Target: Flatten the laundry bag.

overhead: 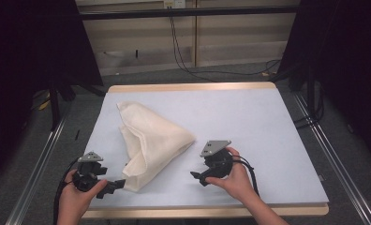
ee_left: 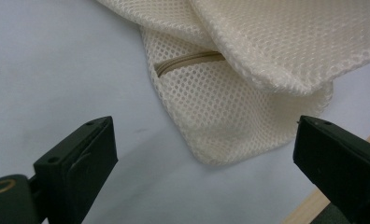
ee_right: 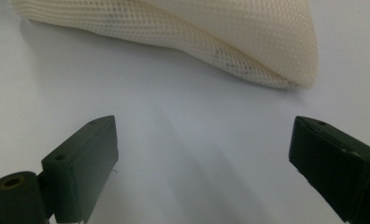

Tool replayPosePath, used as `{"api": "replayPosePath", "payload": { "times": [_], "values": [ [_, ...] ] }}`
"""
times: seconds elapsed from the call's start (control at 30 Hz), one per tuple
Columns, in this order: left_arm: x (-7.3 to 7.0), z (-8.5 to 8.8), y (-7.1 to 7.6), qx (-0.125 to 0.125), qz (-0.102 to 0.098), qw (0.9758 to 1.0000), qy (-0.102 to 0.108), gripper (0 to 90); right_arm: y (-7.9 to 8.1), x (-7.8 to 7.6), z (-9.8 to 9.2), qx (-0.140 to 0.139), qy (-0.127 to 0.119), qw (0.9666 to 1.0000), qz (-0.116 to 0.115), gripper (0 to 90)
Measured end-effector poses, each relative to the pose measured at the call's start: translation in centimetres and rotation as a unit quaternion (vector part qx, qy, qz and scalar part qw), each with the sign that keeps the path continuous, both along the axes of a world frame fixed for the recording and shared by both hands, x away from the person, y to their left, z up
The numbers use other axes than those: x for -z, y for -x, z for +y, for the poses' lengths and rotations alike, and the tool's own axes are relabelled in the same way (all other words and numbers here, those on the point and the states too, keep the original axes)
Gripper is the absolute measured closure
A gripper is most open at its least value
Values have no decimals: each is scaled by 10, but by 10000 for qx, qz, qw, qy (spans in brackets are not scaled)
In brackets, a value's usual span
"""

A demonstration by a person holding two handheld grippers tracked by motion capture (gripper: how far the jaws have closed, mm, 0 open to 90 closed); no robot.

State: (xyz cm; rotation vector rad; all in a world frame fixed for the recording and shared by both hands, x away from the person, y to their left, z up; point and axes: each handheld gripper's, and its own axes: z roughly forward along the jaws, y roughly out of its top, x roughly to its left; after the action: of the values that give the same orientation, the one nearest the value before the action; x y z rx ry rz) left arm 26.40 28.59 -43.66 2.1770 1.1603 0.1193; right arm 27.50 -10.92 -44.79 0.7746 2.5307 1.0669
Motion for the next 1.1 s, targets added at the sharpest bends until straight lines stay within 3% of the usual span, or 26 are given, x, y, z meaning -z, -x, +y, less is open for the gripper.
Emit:
{"api": "replayPosePath", "payload": {
  "times": [0.1, 0.17, 0.3, 0.37, 0.63, 0.97, 1.1],
  "values": [
    [0, -5, -1, 98, -4, 9999, 35, 76, -2, -1, 5, -41, -4, 10000, -36, 66],
    [-2, -12, -3, 123, -69, 9998, 122, 124, -4, -2, 13, -122, -133, 9998, -106, 64],
    [-5, -21, -5, 122, -182, 9993, 304, 209, -7, -4, 25, -296, -103, 9991, -291, 61],
    [-5, -24, -6, 166, -200, 9992, 307, 224, -7, -5, 32, -409, -139, 9981, -447, 70],
    [-4, -28, -9, 182, -154, 9992, 313, 279, -13, -10, 65, -763, -67, 9954, -580, 92],
    [-6, -30, -11, 71, -181, 9989, 416, 355, -19, -15, 82, -685, -38, 9950, -728, 107],
    [-5, -31, -12, 142, -165, 9992, 327, 362, -24, -15, 84, -692, -37, 9946, -770, 111]
  ]
}}
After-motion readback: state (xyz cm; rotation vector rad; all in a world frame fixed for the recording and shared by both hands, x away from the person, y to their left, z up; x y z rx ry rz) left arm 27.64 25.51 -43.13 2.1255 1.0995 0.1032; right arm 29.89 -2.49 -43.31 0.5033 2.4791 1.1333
